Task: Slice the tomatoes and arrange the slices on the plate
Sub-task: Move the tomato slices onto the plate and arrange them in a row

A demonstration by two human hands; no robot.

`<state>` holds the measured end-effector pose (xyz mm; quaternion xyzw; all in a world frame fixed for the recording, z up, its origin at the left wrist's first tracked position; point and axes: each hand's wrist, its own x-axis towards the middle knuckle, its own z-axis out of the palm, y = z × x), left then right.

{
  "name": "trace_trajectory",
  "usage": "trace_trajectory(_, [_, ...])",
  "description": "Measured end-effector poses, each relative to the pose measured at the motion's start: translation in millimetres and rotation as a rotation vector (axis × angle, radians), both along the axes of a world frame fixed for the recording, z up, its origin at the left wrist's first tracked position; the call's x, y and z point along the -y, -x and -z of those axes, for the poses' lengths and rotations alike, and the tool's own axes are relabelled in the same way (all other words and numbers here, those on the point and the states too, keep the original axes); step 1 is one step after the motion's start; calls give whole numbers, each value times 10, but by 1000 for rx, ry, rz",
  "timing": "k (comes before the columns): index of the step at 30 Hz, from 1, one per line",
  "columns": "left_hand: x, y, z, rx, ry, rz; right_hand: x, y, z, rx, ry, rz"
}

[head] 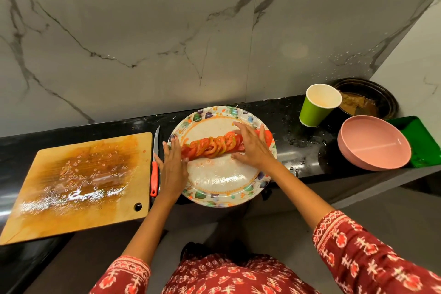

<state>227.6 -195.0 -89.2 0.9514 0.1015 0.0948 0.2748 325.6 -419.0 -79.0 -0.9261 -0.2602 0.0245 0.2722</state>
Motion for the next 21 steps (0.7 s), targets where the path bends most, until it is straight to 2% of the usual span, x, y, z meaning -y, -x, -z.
trace_trajectory(12, [273,-358,-183,53,-48,121,18,-151,-44,-53,-100,-33])
trace_trajectory(17, [516,-610,-319,-122,-67,282,55,-178,-67,-74,-80,-49])
trace_trajectory(21, [654,-780,-366,-239,-197,393,97,-185,-60,-92,-94,-39])
